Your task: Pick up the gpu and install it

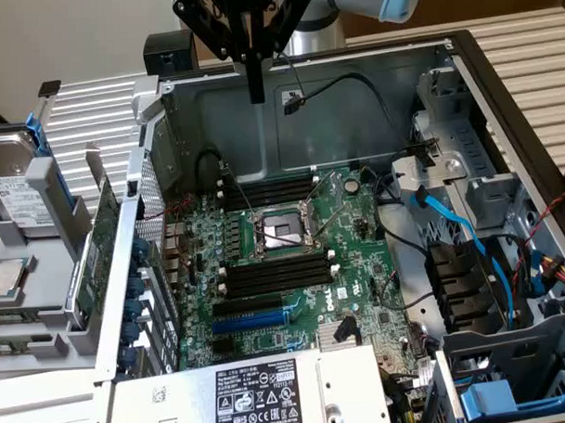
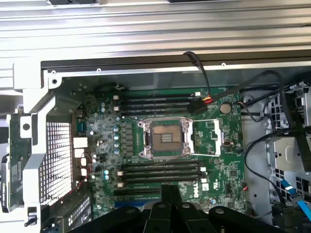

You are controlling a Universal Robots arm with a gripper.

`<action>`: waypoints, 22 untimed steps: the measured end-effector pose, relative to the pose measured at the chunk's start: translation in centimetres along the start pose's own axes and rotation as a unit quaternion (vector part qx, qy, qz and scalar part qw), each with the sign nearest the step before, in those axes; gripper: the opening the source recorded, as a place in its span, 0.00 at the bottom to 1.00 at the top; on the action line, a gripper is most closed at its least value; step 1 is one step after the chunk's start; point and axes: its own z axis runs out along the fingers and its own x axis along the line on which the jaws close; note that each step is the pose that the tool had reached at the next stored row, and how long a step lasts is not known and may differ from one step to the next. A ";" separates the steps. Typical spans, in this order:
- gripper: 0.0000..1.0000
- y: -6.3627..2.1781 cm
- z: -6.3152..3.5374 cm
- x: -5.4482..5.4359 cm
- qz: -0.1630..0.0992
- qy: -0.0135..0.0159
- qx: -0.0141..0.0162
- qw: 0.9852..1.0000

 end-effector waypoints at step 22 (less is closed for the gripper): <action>0.11 1.46 -0.02 0.3 0.000 0.000 0.005 1.000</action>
